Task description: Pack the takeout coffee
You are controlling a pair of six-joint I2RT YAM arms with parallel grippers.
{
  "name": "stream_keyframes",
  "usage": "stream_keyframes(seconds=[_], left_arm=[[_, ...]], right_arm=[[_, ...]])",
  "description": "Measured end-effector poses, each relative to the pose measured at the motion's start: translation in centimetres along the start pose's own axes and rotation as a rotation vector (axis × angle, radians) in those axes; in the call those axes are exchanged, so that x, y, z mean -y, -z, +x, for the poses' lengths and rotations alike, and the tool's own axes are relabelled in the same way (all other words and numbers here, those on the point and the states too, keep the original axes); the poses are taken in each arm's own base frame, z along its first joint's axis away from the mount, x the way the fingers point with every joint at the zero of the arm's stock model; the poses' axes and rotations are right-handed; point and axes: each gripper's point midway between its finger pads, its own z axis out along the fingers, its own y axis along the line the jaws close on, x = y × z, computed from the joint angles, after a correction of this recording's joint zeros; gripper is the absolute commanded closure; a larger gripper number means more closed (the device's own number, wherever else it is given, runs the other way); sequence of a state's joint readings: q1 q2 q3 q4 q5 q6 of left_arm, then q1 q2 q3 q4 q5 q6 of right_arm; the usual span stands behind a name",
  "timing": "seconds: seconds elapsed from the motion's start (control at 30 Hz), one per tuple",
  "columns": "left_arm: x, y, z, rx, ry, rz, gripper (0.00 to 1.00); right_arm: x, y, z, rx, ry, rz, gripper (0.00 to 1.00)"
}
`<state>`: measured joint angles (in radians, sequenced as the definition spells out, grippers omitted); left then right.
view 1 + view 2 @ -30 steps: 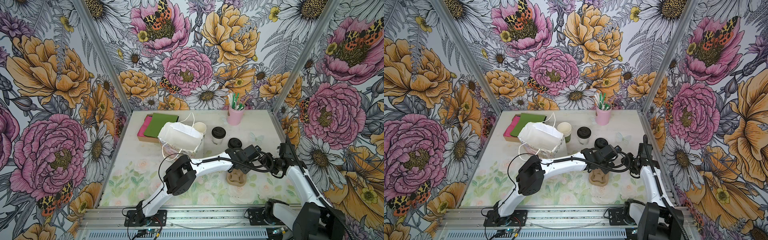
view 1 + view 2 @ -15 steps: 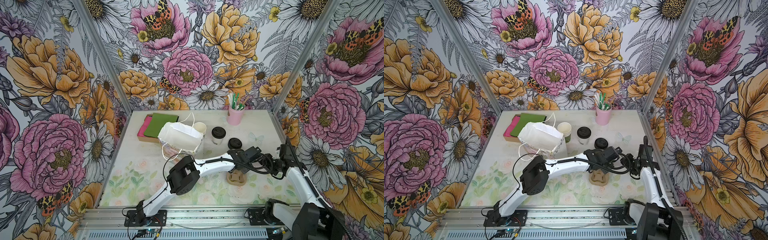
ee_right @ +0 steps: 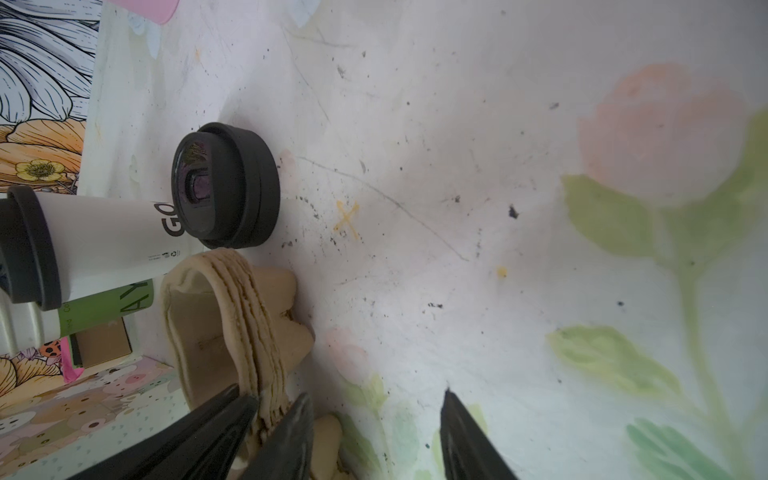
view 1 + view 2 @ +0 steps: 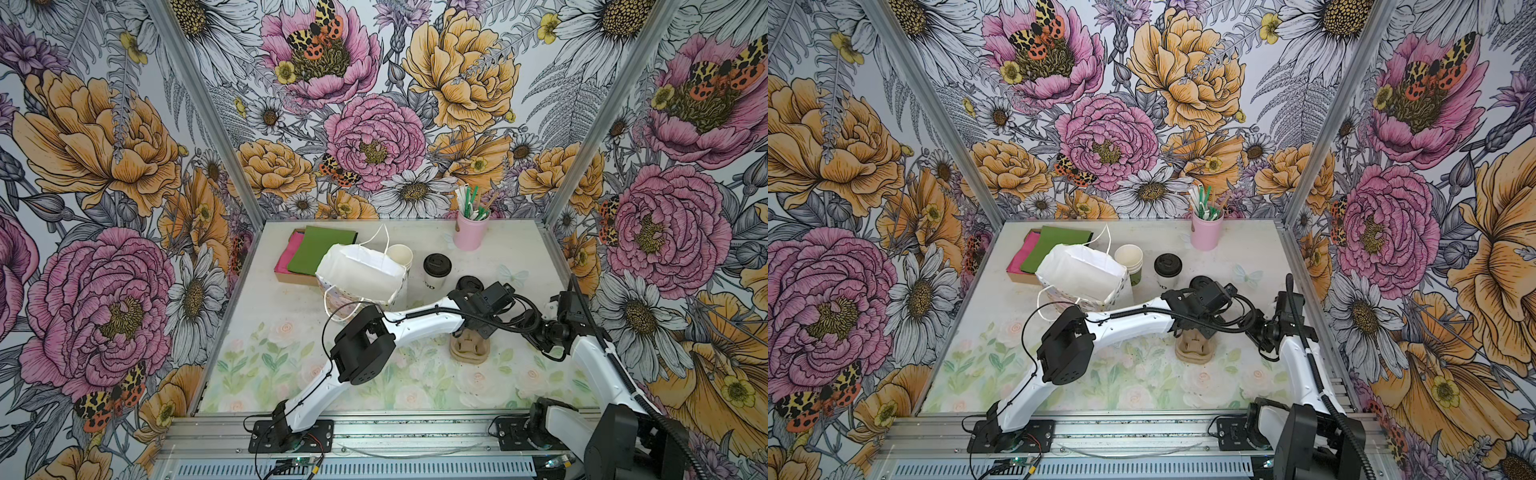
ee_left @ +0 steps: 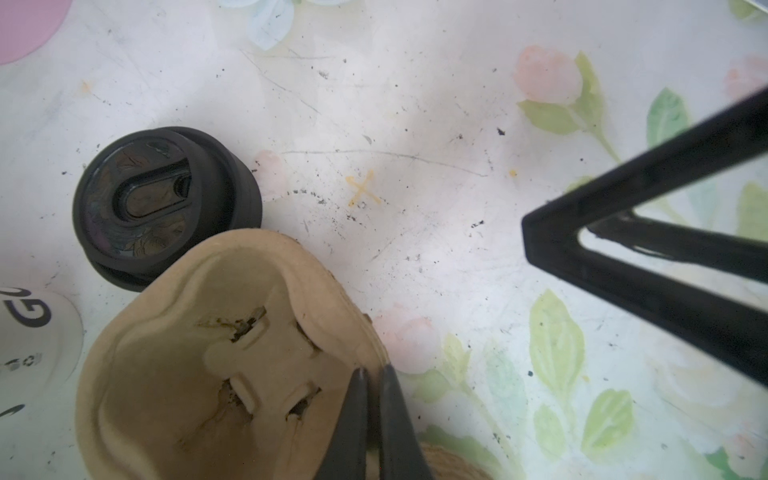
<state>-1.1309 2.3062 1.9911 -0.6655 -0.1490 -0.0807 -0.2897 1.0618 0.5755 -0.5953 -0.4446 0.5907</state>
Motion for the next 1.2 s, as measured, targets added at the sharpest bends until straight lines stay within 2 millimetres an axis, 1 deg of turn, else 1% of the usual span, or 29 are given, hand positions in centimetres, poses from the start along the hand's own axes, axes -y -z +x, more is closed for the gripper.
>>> stream_keyframes(seconds=[0.2, 0.33, 0.43, 0.7, 0.87, 1.2], left_arm=[[-0.2, 1.6, -0.5, 0.021, 0.031, 0.016, 1.00], [-0.4, 2.2, -0.3, 0.025, 0.060, 0.042, 1.00], [-0.9, 2.3, -0.3, 0.033, 0.081, 0.055, 1.00], [-2.1, 2.9, -0.3, 0.064, 0.153, 0.098, 1.00], [-2.3, 3.4, -0.7, 0.088, 0.183, 0.137, 1.00], [-2.2, 3.3, -0.9, 0.100, 0.209, 0.177, 1.00]], right_arm=[[-1.0, -0.3, 0.7, -0.027, 0.014, -0.050, 0.42], [-2.3, -0.6, 1.3, -0.049, 0.051, -0.088, 0.40], [-3.2, -0.9, 1.9, -0.069, 0.076, -0.116, 0.38], [-4.4, -1.6, 2.6, -0.097, 0.100, -0.154, 0.37], [-5.1, -1.9, 3.1, -0.114, 0.106, -0.179, 0.37], [-6.3, -2.4, 3.4, -0.126, 0.129, -0.216, 0.37]])
